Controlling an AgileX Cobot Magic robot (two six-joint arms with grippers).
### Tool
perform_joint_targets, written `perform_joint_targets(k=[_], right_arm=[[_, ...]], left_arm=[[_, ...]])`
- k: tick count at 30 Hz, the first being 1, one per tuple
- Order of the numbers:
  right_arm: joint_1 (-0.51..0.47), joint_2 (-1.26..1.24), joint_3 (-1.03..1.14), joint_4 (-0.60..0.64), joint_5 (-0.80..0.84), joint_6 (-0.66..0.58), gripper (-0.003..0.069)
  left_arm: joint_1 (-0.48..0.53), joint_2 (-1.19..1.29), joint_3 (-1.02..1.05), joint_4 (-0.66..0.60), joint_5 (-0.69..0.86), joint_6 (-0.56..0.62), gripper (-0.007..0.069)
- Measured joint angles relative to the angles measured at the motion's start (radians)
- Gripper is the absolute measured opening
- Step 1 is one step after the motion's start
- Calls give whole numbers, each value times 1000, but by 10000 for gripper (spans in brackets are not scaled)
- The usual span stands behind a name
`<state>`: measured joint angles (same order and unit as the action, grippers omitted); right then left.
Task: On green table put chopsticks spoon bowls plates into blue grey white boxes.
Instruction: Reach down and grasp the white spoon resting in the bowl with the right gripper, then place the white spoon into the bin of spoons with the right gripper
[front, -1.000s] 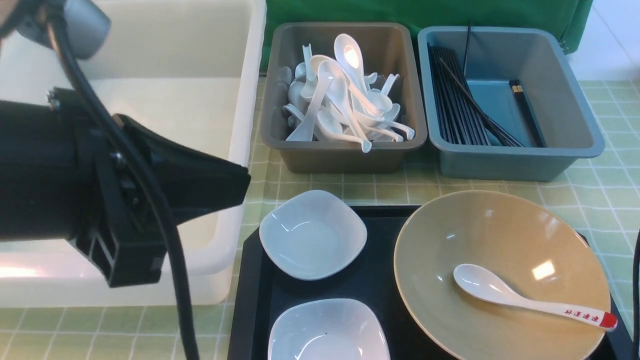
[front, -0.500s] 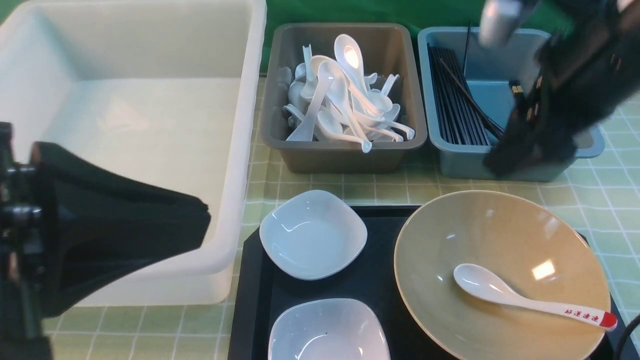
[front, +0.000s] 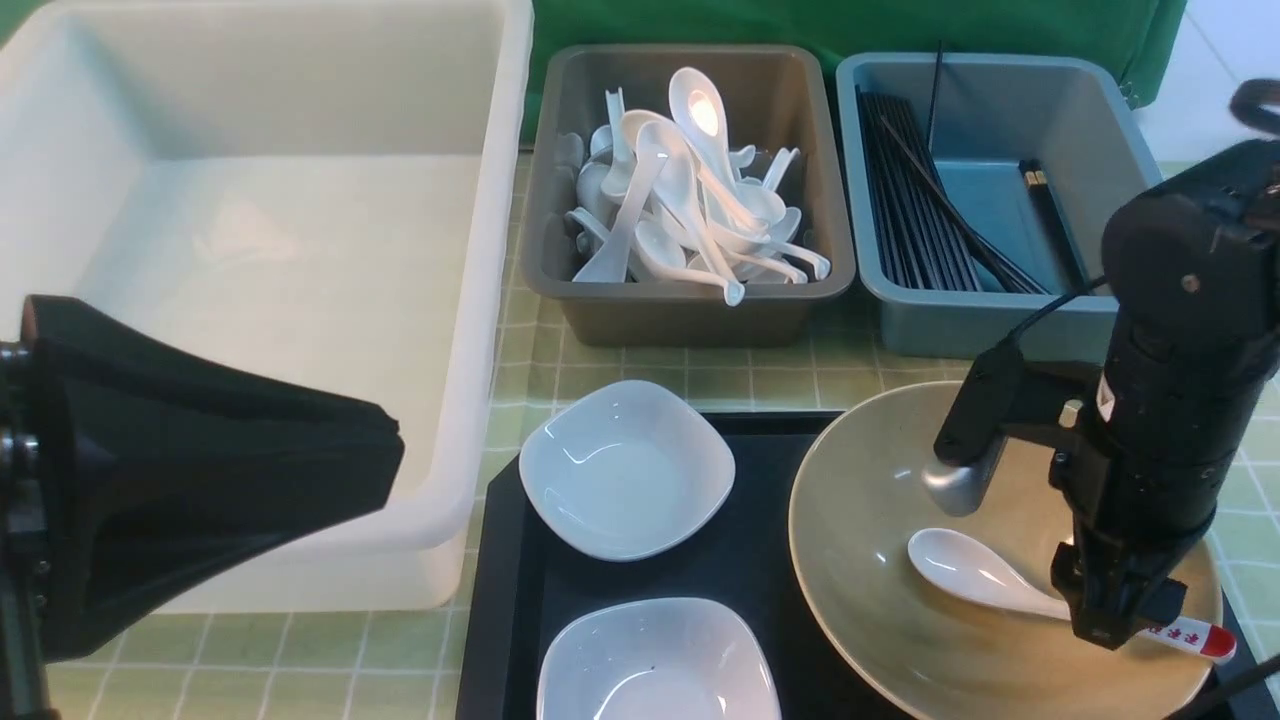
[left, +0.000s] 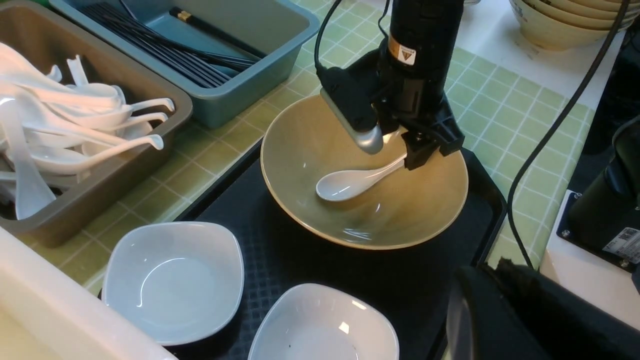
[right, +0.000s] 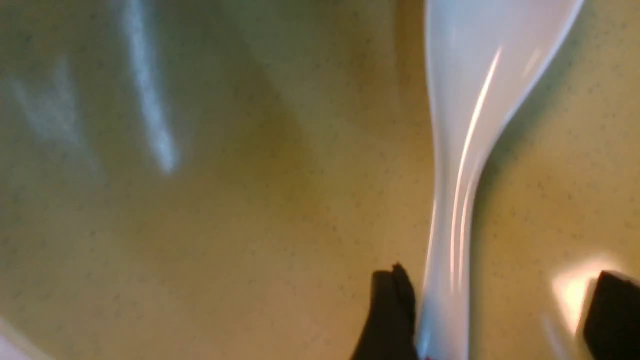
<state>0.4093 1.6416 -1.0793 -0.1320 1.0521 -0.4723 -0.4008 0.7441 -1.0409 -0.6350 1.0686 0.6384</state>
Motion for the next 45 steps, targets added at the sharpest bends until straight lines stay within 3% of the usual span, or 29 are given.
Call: perform_joint_targets(k=[3, 5, 8, 9, 17, 23, 29, 38, 41, 45], right_arm=[[0, 28, 0, 0, -3, 0, 461], [0, 50, 0, 4, 3, 0, 376], [0, 66, -1, 17, 7, 13, 153], [0, 67, -4, 21, 13, 24, 119], [0, 62, -175, 41, 117, 41, 123], [0, 31, -420, 197, 116, 91, 123], [0, 66, -584, 411, -98, 165, 123], [-1, 364, -838, 439, -387, 405, 127], [-11, 459, -922, 440, -417, 472, 155], [-40, 542, -975, 440, -418, 573, 285]], left_arm=[[0, 0, 0, 0, 0, 0, 0], [0, 0, 0, 0, 0, -1, 0], [0, 0, 0, 0, 0, -1, 0], [0, 0, 0, 0, 0, -1, 0], [0, 0, 0, 0, 0, -1, 0], [0, 0, 0, 5, -4, -1, 0], [0, 0, 0, 8, -44, -1, 0], [0, 0, 0, 8, -79, -14, 0], [0, 0, 0, 8, -79, -41, 0], [0, 0, 3, 8, -79, -64, 0]])
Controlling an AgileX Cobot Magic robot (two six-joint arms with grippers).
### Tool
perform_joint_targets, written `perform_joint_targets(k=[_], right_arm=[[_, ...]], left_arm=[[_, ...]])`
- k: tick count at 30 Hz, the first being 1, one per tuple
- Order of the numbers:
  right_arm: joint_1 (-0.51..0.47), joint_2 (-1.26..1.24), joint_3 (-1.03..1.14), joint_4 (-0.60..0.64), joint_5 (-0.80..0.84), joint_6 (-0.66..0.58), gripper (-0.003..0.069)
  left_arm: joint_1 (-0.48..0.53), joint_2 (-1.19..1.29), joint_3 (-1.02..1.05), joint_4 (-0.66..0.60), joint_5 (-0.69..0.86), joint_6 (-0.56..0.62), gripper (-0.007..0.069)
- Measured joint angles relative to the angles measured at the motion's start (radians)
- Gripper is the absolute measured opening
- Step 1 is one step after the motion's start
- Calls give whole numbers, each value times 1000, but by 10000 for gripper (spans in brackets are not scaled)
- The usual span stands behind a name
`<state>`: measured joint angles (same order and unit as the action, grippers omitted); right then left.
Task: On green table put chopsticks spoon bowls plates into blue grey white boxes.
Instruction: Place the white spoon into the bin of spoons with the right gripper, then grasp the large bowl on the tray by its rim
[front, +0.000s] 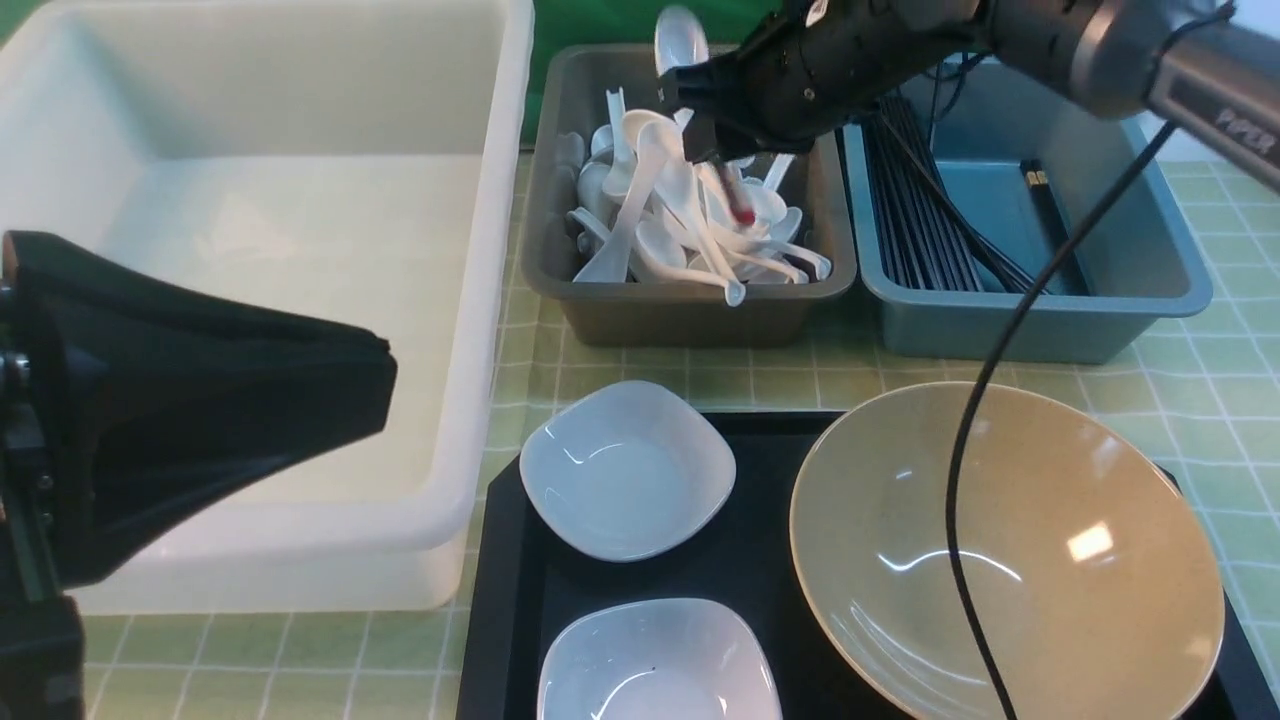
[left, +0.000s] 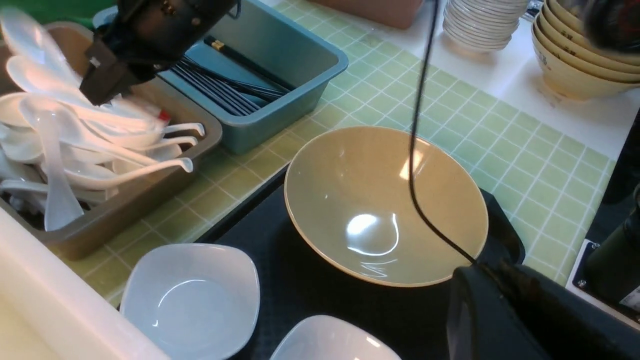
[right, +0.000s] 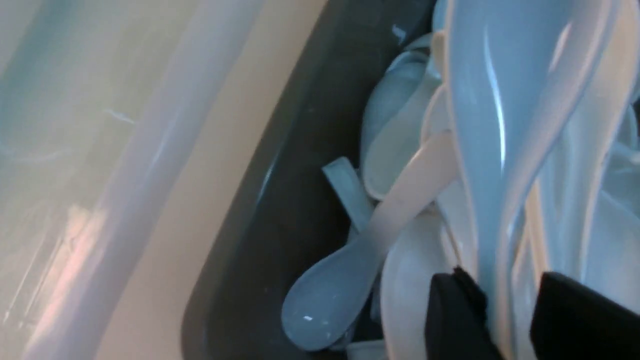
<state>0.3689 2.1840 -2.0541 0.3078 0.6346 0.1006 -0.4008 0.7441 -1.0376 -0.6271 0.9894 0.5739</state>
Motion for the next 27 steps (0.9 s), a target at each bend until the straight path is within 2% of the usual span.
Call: perform_joint_targets(k=[6, 9, 13, 15, 20, 23, 27], right_arm=[[-51, -13, -5, 0, 107, 21, 494], [-68, -63, -5, -1, 218, -59, 519], [-74, -214, -8, -7, 422, -252, 526], [-69, -306, -9, -7, 529, -309, 526], [-53, -513, 38, -2, 535, -351, 526], [-49, -677, 142, 1, 535, -363, 513], [-49, -841, 308, 0, 535, -383, 447]], left_arm=[[0, 0, 55, 0, -3, -10, 0], [0, 1, 96, 0, -37, -32, 0], [0, 34, 123, 0, -124, -180, 1], [0, 79, 122, 5, -169, -252, 1], [-1, 230, 81, 15, -186, -284, 7], [-1, 369, -12, 18, -135, -284, 57], [-6, 513, -121, 19, -53, -268, 134]])
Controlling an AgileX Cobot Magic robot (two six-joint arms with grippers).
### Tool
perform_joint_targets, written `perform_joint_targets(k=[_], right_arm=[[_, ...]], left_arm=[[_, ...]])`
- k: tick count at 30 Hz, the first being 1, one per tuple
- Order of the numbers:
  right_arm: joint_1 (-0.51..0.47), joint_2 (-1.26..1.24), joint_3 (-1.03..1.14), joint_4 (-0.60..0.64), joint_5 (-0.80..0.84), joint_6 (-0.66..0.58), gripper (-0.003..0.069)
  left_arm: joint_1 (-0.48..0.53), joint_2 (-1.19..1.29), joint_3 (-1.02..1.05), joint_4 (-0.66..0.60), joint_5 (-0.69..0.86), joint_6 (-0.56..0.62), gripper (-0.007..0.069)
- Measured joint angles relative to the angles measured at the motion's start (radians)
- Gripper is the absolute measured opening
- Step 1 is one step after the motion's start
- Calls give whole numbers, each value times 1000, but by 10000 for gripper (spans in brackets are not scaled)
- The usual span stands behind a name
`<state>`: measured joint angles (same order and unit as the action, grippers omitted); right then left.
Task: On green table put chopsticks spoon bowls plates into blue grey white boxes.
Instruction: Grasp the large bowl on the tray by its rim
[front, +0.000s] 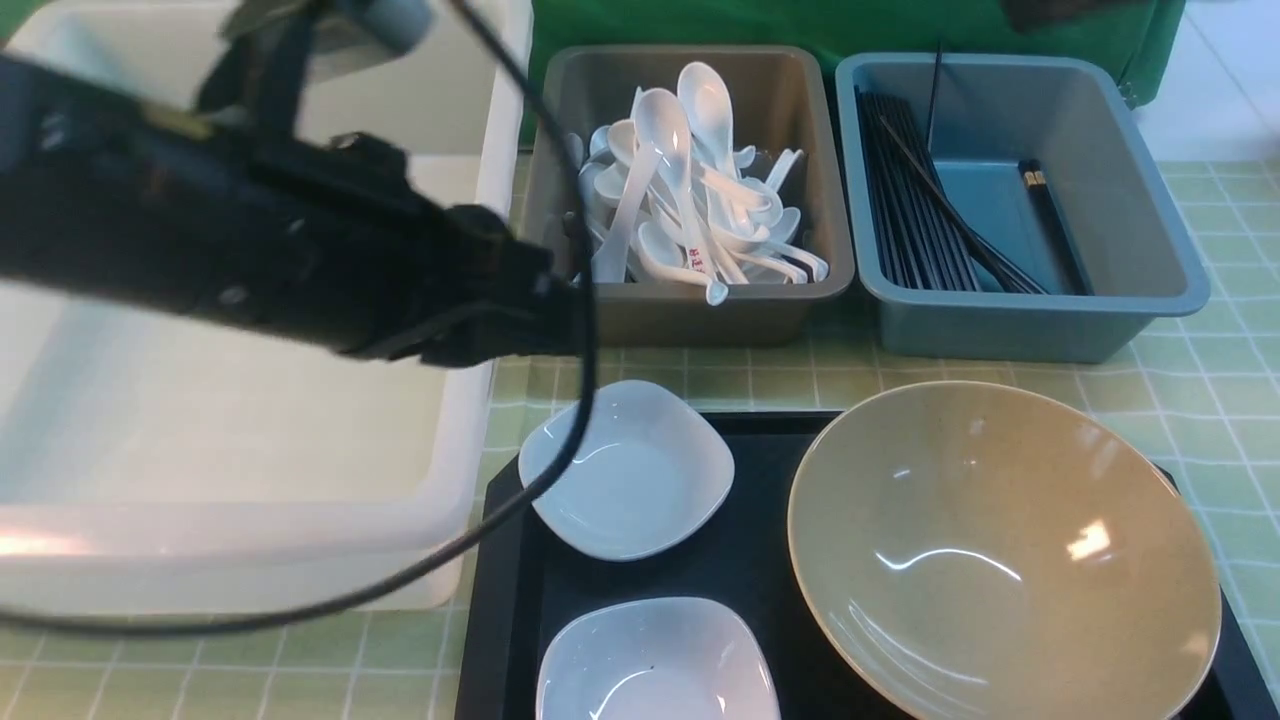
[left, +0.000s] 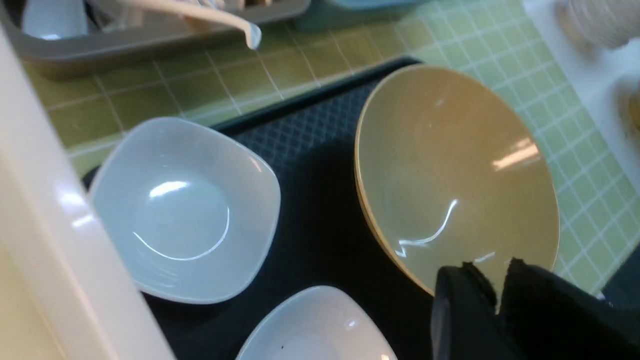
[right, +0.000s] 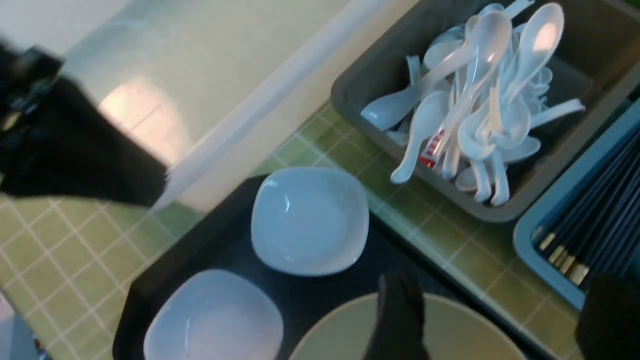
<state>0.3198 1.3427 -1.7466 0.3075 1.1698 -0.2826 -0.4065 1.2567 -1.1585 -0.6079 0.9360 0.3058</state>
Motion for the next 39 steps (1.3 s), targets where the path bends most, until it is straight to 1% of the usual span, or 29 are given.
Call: perform_joint_targets(k=[2, 4, 5, 6, 7, 8, 9, 10, 12, 15, 16, 17, 20, 23, 24, 25, 26, 27, 28, 29, 30, 31, 32, 35, 36, 39], right_arm=[[0, -146, 172, 1, 0, -18, 342], [0, -218, 291, 3, 0, -36, 272], [0, -226, 291, 5, 0, -36, 263], [0, -284, 397, 15, -3, -58, 198], [0, -324, 459, 30, -6, -85, 151], [0, -354, 506, 49, -6, -121, 115], [0, -410, 580, 89, -10, -179, 61], [0, -417, 590, 96, -13, -188, 57], [0, -486, 687, 170, -35, -281, 30], [0, -532, 729, 208, -50, -325, 24], [0, -555, 750, 214, -57, -339, 22], [0, -557, 750, 216, -59, -340, 22], [0, -573, 760, 213, -65, -347, 23], [0, -575, 760, 211, -65, -348, 23], [0, -575, 760, 208, -68, -348, 23], [0, -575, 760, 205, -70, -348, 23], [0, -575, 760, 205, -70, -348, 23], [0, -576, 760, 205, -71, -348, 23], [0, -576, 760, 205, -72, -348, 23], [0, -576, 760, 205, -72, -349, 23], [0, -576, 760, 205, -73, -349, 23], [0, -576, 760, 204, -75, -349, 25], [0, -576, 760, 204, -78, -349, 25], [0, -576, 760, 204, -80, -349, 25], [0, -576, 760, 204, -80, -349, 25], [0, -576, 760, 203, -88, -349, 27]], left_arm=[[-27, 110, -72, 4, 31, 27, 225], [-66, 176, -114, 11, 35, 44, 315], [-66, 176, -119, 13, 35, 45, 315], [-114, 235, -154, 25, 40, 52, 396], [-139, 266, -172, 32, 42, 53, 438], [-168, 313, -197, 50, 45, 53, 499], [-209, 373, -233, 75, 48, 50, 556], [-209, 382, -239, 79, 48, 49, 566], [-242, 491, -312, 120, 52, 34, 653], [-247, 583, -387, 138, 59, 22, 662], [-247, 673, -451, 143, 66, 13, 662], [-247, 673, -458, 144, 68, 13, 662], [-247, 820, -563, 144, 100, 14, 660], [-247, 896, -627, 125, 155, 47, 610], [-247, 936, -662, 109, 194, 68, 548], [-247, 962, -689, 99, 235, 81, 444], [-247, 968, -697, 98, 245, 86, 410], [-247, 979, -708, 96, 255, 90, 355], [-247, 986, -729, 93, 267, 92, 195], [-247, 986, -753, 93, 274, 91, 92], [-247, 986, -753, 93, 274, 91, 92], [-247, 982, -776, 96, 279, 86, 38], [-247, 973, -788, 95, 280, 79, 20], [-240, 930, -800, 96, 286, 72, 17], [-227, 896, -800, 115, 289, 73, 17], [-189, 819, -800, 119, 296, 71, 17]])
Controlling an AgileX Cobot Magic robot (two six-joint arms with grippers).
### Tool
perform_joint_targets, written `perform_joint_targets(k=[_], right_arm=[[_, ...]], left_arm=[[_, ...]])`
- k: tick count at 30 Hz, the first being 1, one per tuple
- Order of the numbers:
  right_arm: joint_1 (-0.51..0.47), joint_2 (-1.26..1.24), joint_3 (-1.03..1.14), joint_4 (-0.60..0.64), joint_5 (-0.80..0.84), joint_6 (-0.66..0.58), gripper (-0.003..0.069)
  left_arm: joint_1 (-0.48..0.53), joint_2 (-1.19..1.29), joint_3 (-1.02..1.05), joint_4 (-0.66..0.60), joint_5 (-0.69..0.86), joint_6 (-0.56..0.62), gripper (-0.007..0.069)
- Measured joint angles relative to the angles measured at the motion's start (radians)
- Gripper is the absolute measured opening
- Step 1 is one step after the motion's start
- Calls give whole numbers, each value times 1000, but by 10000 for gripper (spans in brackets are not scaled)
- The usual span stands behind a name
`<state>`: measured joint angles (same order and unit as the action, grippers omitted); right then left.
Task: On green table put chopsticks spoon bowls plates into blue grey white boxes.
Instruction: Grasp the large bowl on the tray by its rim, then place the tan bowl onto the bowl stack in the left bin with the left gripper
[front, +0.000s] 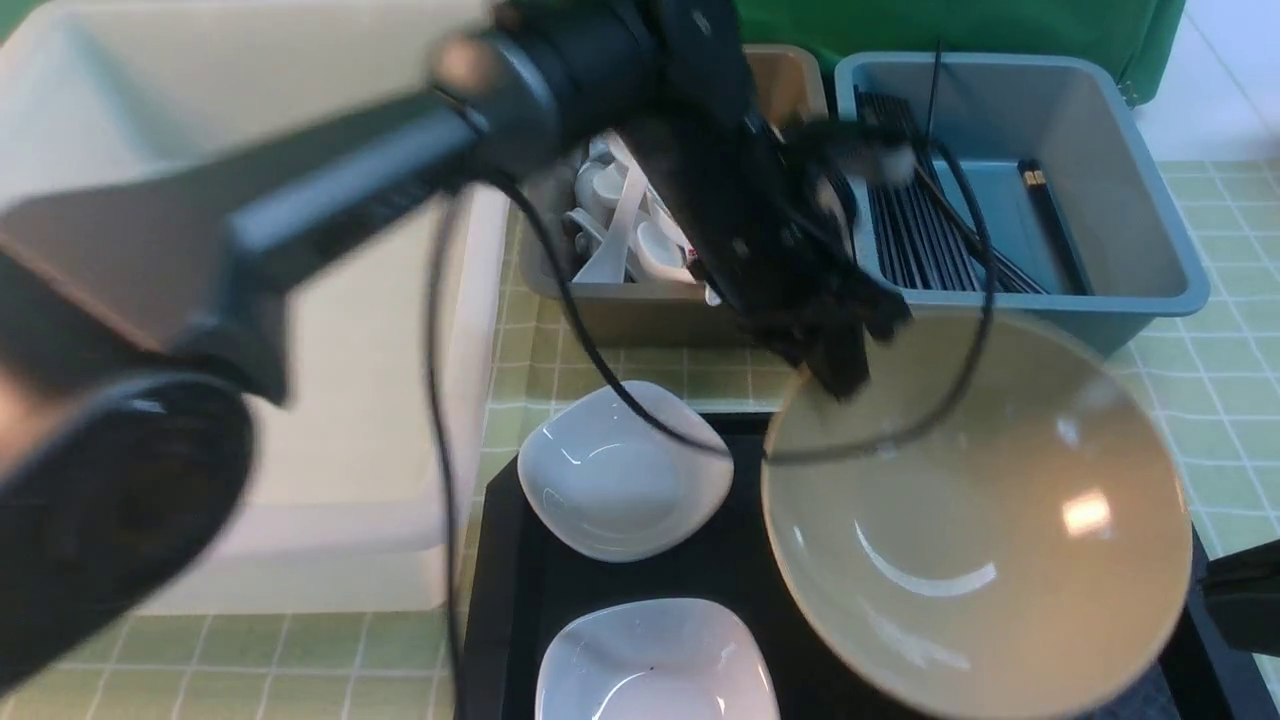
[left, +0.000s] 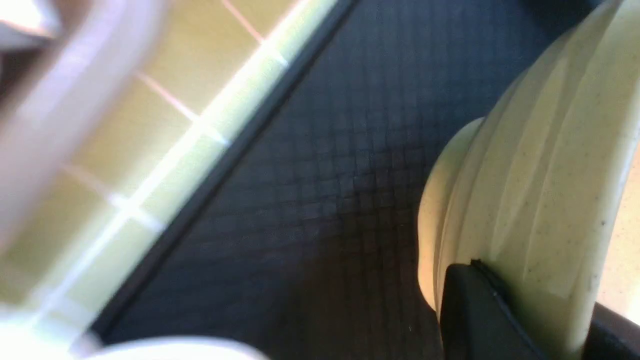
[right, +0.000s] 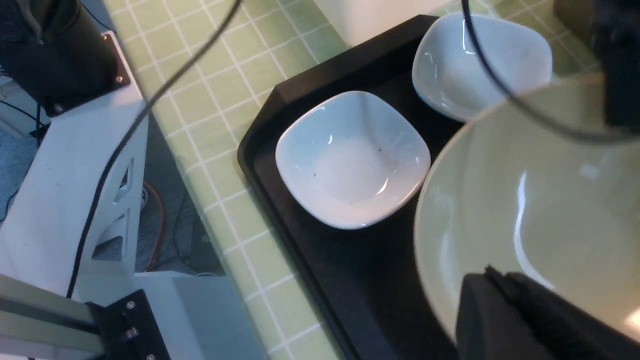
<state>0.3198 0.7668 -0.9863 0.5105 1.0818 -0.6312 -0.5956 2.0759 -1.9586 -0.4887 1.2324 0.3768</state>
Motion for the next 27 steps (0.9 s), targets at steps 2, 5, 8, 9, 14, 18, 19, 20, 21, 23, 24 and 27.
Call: perform_joint_targets(k=[2, 5, 8, 9, 14, 18, 19, 20, 21, 23, 24, 27], right_arm=[[0, 0, 0, 0, -12, 0, 27], [0, 0, 0, 7, -26, -3, 27], [0, 0, 0, 60, -33, -84, 27], [0, 3, 0, 76, -38, -105, 27], [0, 46, 0, 229, -111, -192, 34], [0, 86, 0, 253, -140, -207, 37], [0, 96, 0, 254, -142, -211, 38], [0, 103, 0, 256, -142, -214, 38], [0, 110, 0, 256, -142, -218, 38], [0, 118, 0, 256, -145, -230, 40], [0, 120, 0, 256, -148, -232, 41], [0, 120, 0, 259, -148, -236, 44]], left_arm=[[65, -88, 0, -5, 6, -4, 17], [145, -171, 0, -19, 14, -14, 17], [304, -286, 5, -47, 23, -27, 17], [339, -315, 16, -59, 22, -27, 17], [678, -504, 238, -144, 10, -1, 17], [890, -574, 432, -203, 19, 52, 17], [954, -582, 490, -226, 19, 63, 17], [1015, -583, 533, -243, 19, 75, 17], [1059, -583, 581, -257, 12, 81, 17], [1147, -578, 659, -273, -24, 88, 17], [1169, -574, 684, -271, -47, 91, 17], [1176, -560, 718, -226, -102, 87, 17]])
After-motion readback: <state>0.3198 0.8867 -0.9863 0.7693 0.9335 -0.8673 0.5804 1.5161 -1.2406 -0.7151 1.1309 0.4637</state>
